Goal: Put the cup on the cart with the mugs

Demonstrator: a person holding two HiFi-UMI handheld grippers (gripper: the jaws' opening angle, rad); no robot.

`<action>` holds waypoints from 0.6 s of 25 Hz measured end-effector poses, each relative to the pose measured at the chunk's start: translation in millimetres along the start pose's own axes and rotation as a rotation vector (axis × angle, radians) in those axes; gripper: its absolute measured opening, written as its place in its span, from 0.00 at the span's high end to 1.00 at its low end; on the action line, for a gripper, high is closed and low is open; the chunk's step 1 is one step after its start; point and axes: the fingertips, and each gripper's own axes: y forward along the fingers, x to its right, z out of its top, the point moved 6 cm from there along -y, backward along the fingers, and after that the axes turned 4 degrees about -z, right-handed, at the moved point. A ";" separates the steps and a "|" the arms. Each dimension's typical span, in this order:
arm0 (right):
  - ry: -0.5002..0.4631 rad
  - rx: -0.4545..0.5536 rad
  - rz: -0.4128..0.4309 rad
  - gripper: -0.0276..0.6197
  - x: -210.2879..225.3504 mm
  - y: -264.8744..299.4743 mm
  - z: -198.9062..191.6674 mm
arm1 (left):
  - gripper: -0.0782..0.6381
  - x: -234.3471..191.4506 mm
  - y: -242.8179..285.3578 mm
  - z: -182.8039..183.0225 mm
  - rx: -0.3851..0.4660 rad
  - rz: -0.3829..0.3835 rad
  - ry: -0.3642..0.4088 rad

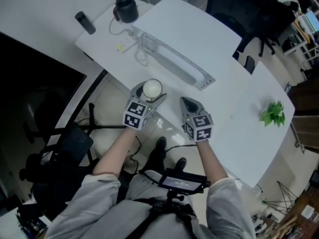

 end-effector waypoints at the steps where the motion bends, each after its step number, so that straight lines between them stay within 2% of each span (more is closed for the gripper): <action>1: -0.007 0.003 -0.002 0.95 -1.2 -7.3 -0.3 | 0.33 7.1 -4.6 4.1 0.004 -0.015 0.004; 6: -0.011 0.015 -0.055 0.95 7.5 -49.6 -10.7 | 0.33 51.4 -12.8 25.2 0.007 -0.136 0.072; 15: 0.152 0.082 -0.320 0.95 57.8 -155.9 -45.8 | 0.33 155.6 21.9 46.9 -0.027 -0.407 0.219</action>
